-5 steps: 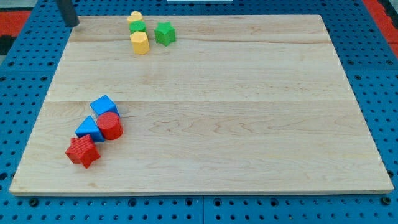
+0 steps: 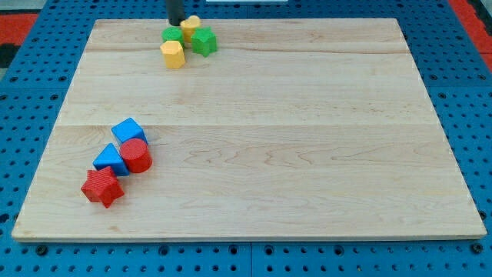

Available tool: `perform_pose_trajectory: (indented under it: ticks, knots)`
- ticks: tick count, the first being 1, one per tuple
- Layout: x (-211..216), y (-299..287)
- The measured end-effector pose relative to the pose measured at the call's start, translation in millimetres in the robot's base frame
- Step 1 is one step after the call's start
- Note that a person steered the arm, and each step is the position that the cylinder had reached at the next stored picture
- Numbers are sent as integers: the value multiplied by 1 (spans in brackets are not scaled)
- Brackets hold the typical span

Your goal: Slide the yellow heart right and a bit down

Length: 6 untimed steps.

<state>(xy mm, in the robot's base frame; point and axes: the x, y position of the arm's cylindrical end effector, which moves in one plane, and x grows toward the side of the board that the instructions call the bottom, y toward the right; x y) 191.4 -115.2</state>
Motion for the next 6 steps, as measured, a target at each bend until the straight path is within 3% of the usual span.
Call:
perform_pose_trajectory:
  ticks: [6]
  knots:
    - [13, 20]
